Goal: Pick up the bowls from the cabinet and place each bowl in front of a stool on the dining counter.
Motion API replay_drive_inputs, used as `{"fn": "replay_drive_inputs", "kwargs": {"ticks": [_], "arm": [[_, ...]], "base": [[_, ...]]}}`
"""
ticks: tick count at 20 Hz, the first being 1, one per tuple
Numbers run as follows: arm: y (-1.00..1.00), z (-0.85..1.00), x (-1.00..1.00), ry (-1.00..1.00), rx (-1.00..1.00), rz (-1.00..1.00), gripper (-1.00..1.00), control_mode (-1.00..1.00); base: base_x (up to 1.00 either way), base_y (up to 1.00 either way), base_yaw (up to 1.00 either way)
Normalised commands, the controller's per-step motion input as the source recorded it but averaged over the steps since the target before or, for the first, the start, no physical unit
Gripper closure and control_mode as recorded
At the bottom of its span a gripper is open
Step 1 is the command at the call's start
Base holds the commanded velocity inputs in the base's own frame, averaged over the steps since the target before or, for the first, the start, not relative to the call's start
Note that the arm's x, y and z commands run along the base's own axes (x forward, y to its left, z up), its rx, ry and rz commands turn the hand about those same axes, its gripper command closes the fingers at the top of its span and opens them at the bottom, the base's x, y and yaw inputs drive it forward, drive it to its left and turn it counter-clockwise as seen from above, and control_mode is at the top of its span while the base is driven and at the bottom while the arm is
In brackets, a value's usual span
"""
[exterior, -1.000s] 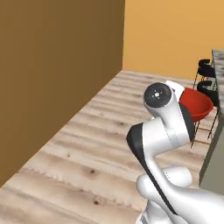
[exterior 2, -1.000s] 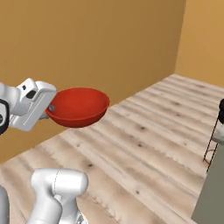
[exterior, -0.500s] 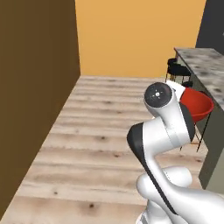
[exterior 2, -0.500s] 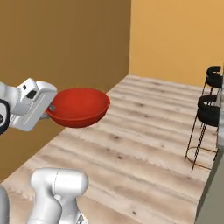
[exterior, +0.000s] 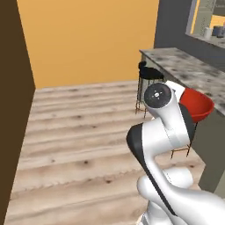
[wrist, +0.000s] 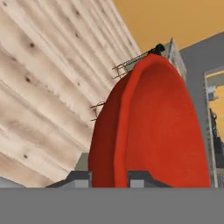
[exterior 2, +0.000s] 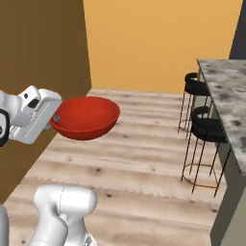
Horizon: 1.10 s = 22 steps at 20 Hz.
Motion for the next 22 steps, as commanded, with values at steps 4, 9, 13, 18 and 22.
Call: {"fn": "replay_drive_inputs", "kwargs": {"ticks": [4, 9, 13, 18, 22], "arm": [[0.00, 0.00, 0.00, 0.00, 0.00, 0.00, 1.00, 1.00], [0.00, 0.00, 0.00, 0.00, 0.00, 0.00, 1.00, 1.00], [0.00, 0.00, 0.00, 0.00, 0.00, 0.00, 1.00, 1.00], [0.00, 0.00, 0.00, 0.00, 0.00, 0.00, 1.00, 1.00], [0.00, 0.00, 0.00, 0.00, 0.00, 0.00, 1.00, 1.00]], "base": [[1.00, 0.56, -0.64], [1.00, 0.75, -0.60], [1.00, 0.76, -0.65], [1.00, 0.66, -0.73], [0.87, 0.68, -0.78]]}}
